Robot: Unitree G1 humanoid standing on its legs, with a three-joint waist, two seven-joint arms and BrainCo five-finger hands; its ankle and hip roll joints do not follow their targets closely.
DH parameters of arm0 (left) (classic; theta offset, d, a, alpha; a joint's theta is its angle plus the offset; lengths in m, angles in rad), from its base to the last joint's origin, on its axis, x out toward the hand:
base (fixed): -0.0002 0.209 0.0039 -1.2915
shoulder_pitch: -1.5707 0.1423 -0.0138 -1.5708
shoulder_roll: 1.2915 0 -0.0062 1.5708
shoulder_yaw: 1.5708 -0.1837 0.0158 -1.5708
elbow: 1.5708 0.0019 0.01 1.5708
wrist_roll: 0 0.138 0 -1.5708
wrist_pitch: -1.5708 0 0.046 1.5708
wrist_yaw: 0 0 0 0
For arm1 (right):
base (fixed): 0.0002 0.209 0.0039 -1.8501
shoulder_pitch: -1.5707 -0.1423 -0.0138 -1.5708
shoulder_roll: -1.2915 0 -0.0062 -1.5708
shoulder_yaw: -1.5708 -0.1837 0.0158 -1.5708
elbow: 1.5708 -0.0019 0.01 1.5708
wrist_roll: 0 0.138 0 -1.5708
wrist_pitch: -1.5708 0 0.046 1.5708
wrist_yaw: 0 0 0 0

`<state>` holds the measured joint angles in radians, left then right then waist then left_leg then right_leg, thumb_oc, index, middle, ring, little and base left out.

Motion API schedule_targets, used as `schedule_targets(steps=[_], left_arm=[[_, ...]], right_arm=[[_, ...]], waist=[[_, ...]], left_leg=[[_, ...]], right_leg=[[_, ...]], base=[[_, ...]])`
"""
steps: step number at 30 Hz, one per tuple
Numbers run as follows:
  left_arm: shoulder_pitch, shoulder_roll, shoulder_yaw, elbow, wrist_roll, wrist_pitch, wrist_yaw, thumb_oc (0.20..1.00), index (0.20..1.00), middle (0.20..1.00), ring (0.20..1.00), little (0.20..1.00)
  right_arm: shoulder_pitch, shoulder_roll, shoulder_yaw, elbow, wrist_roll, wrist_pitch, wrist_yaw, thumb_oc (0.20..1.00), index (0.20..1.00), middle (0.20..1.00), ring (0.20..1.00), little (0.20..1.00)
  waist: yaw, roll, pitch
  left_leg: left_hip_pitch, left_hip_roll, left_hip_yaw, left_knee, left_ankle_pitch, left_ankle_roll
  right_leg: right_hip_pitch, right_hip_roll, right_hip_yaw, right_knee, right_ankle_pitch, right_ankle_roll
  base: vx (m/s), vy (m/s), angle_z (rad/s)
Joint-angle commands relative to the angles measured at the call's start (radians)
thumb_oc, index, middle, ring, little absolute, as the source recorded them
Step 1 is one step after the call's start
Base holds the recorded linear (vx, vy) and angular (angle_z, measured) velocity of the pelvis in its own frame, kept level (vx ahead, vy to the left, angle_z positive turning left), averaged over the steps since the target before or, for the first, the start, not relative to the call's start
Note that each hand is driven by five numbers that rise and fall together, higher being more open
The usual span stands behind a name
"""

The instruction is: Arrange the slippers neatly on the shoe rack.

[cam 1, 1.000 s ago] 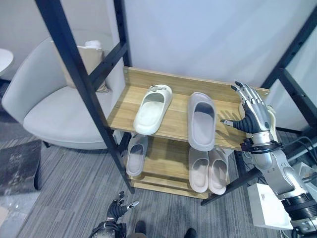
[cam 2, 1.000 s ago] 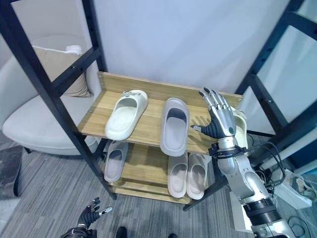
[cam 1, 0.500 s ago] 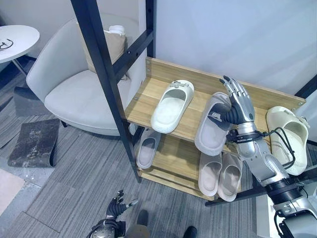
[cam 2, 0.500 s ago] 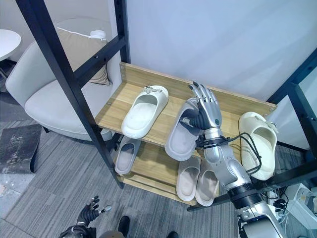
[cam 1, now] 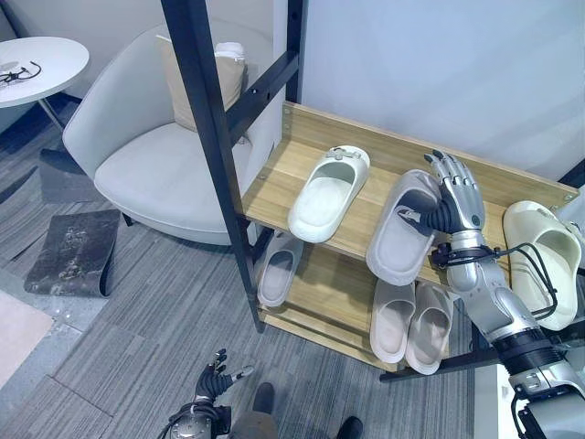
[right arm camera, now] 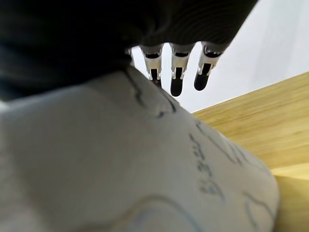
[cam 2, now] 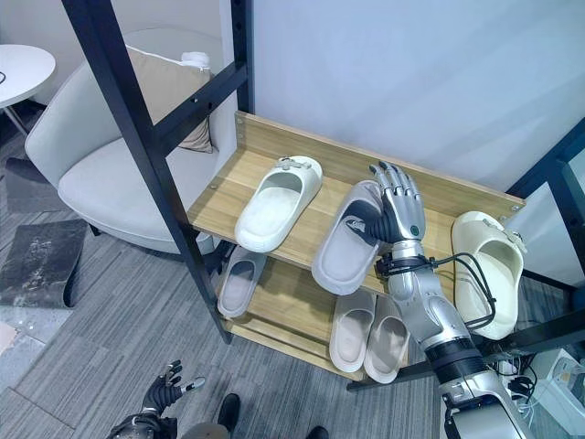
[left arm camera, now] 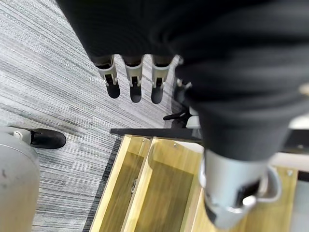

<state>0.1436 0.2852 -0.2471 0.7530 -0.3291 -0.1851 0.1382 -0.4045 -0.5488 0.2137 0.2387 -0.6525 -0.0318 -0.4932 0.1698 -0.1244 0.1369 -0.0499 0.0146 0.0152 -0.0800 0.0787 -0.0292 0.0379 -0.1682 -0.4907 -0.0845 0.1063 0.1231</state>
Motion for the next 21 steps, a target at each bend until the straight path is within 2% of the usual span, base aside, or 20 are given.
schedule_targets(steps=[1,8,14,17,19,20,21], left_arm=[[-0.068,-0.015,-0.055,0.012,0.023,-0.035,0.000,1.000,1.000,1.000,1.000,1.000],[-0.073,-0.011,-0.076,0.000,0.013,-0.040,0.001,1.000,1.000,1.000,1.000,1.000],[-0.069,-0.012,-0.072,0.004,0.007,-0.036,0.002,1.000,1.000,1.000,1.000,1.000],[-0.070,-0.013,-0.061,0.006,0.002,-0.032,0.006,1.000,1.000,1.000,1.000,1.000],[-0.071,-0.026,-0.044,0.021,0.004,-0.027,0.017,1.000,1.000,1.000,1.000,1.000],[-0.071,-0.025,-0.046,0.021,0.004,-0.027,0.017,1.000,1.000,1.000,1.000,1.000],[-0.070,-0.036,-0.040,0.026,0.003,-0.025,0.022,1.000,1.000,1.000,1.000,1.000]], right_arm=[[-0.033,-0.038,-0.026,0.062,-0.018,0.040,-0.020,0.200,0.200,0.200,0.200,0.200],[-0.110,-0.028,0.026,0.203,0.015,0.063,-0.027,0.200,0.200,0.200,0.200,0.200],[-0.147,-0.035,0.029,0.222,0.027,0.077,-0.044,0.200,0.200,0.200,0.200,0.200],[-0.124,-0.044,-0.020,0.102,0.031,0.071,-0.066,0.200,0.200,0.200,0.200,0.200],[-0.074,-0.030,-0.094,-0.100,0.042,0.033,-0.085,0.200,0.200,0.200,0.200,0.200],[-0.068,-0.030,-0.100,-0.108,0.040,0.035,-0.081,0.200,0.200,0.200,0.200,0.200],[-0.049,-0.009,-0.117,-0.194,0.053,0.005,-0.083,0.200,0.200,0.200,0.200,0.200]], waist=[[0.029,0.019,0.001],[0.041,0.028,0.000],[0.042,0.032,-0.002],[0.035,0.035,-0.006],[0.023,0.040,-0.010],[0.023,0.038,-0.011],[0.018,0.042,-0.010]], left_leg=[[0.056,-0.036,-0.029,-0.007,-0.076,0.006],[0.048,-0.032,-0.033,-0.007,-0.068,-0.003],[0.047,-0.030,-0.035,-0.007,-0.063,-0.007],[0.049,-0.028,-0.034,-0.007,-0.060,-0.010],[0.059,-0.023,-0.029,-0.007,-0.066,-0.013],[0.055,-0.026,-0.030,-0.007,-0.060,-0.012],[0.060,-0.022,-0.028,-0.007,-0.066,-0.014]], right_leg=[[0.038,0.007,-0.028,0.016,-0.036,0.053],[0.037,0.009,-0.036,0.004,-0.032,0.050],[0.039,0.010,-0.036,0.002,-0.031,0.047],[0.043,0.013,-0.035,0.001,-0.034,0.046],[0.051,0.016,-0.030,0.003,-0.041,0.044],[0.049,0.014,-0.032,0.002,-0.037,0.044],[0.051,0.018,-0.027,0.003,-0.042,0.044]], base=[[0.00,-0.005,0.05],[-0.01,-0.002,0.01],[-0.01,-0.003,0.00],[0.00,0.000,0.00],[0.00,0.000,0.00],[0.00,0.000,0.00],[-0.02,0.001,0.04]])
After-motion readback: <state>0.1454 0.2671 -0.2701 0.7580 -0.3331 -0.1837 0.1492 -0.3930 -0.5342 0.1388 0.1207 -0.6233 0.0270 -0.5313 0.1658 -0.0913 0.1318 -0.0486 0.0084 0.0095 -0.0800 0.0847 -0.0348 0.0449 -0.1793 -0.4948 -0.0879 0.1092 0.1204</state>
